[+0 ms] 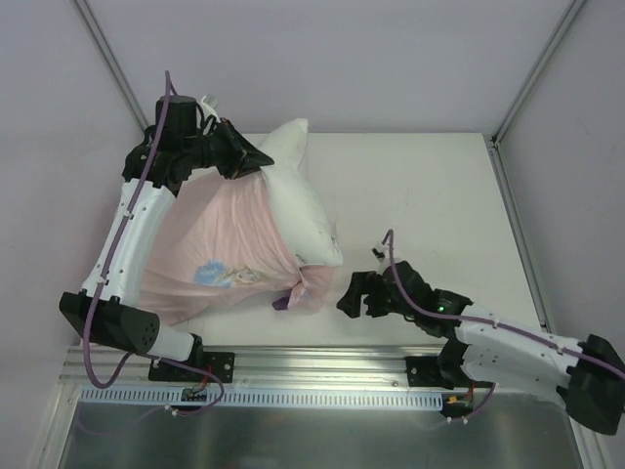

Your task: Remove the pillowcase from the pillow

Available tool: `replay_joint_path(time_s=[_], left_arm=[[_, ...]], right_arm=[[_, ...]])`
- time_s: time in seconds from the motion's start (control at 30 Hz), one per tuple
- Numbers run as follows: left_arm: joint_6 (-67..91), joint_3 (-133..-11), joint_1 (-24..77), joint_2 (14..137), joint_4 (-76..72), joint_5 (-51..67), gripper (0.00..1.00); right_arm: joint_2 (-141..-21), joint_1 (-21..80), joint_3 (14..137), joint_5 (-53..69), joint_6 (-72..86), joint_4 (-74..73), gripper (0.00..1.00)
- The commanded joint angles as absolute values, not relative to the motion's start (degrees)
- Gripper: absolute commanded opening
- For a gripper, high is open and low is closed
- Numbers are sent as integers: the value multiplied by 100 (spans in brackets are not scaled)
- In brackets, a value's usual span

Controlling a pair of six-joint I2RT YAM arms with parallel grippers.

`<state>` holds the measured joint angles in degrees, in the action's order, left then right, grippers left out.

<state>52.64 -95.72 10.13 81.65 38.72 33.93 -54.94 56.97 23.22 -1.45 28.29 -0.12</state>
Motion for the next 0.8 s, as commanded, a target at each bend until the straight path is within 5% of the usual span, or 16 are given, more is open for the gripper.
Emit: replay_joint_path(time_s=[0.0, 0.2, 0.23, 0.27, 0.3, 0.33, 0.63, 0.77], left_arm=[[5221, -9440, 1738, 8191, 3120, 3219, 0], [4888, -9693, 3391, 9350, 3015, 2725, 2], [4826, -9868, 3480, 9621, 3015, 2829, 17], [4695, -9940, 3550, 9711, 3015, 2882, 68], [4632, -9993, 3664, 9782, 3015, 2918, 87], [4580, -10045, 3700, 9817, 3015, 2935, 95], [3693, -9880, 3788, 8686, 3602, 1883, 99], [3331, -9748, 3771, 8306, 4595, 145, 97]], right_arm=[[-4309, 5056, 2687, -562, 2234, -1930, 94], [-3507, 3570, 3672, -563, 1328, -3400, 98], [-3489, 3220, 3909, -388, 1275, -3506, 98], [-3489, 3052, 4007, -291, 1257, -3542, 98], [-3541, 2884, 4095, -168, 1318, -3542, 98], [-3603, 2735, 4261, -63, 1353, -3525, 98], [-4788, 1881, 5150, 1290, 1678, -3322, 99], [-5080, 1811, 5124, 1704, 1915, -2911, 96]])
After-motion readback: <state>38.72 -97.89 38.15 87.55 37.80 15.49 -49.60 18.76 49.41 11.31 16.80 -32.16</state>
